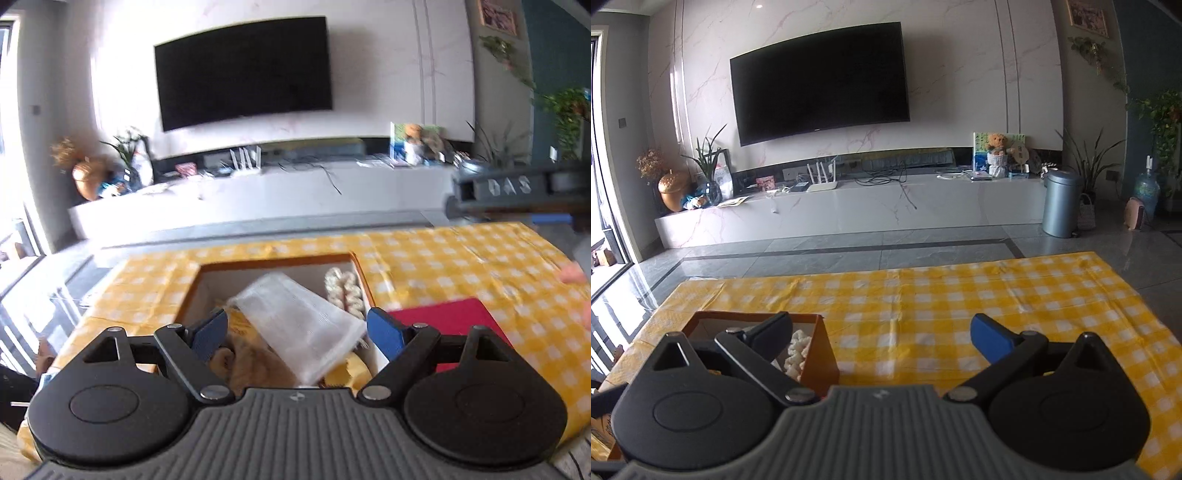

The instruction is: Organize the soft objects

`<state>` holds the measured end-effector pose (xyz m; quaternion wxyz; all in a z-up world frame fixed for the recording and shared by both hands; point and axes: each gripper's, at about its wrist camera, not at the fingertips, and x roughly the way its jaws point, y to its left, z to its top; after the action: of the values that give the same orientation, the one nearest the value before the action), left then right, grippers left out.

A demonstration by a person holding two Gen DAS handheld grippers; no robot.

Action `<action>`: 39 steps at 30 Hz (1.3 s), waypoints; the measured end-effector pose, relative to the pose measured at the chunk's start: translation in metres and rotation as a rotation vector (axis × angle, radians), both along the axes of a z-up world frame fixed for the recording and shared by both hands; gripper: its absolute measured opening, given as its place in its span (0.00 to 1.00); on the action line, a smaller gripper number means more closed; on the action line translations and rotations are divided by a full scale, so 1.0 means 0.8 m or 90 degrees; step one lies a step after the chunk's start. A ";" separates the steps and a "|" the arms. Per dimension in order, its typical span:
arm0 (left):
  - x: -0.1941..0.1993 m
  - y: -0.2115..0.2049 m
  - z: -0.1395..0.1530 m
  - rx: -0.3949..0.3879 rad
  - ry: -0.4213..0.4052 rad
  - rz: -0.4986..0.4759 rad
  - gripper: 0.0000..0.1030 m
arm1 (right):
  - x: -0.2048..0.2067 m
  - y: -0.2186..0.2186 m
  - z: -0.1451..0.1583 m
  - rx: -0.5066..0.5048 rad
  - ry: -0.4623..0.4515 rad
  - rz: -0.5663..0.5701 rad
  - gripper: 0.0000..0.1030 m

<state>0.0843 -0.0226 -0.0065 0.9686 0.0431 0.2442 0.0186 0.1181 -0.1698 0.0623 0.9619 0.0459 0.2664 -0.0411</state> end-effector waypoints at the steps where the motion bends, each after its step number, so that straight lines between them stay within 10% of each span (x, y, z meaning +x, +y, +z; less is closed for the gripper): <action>1: -0.003 -0.001 0.003 -0.001 -0.017 0.003 0.97 | -0.010 -0.004 0.000 -0.014 0.003 -0.013 0.98; 8: -0.014 0.001 0.018 -0.101 -0.045 -0.035 0.97 | -0.075 -0.009 -0.024 -0.099 0.008 -0.042 0.98; 39: -0.017 -0.018 -0.012 -0.029 -0.043 -0.008 0.97 | -0.077 0.032 -0.084 -0.069 -0.013 0.048 0.97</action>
<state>0.0704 -0.0372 -0.0159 0.9771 0.0219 0.2117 0.0080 0.0562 -0.1441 -0.0051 0.9666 -0.0156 0.2552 -0.0189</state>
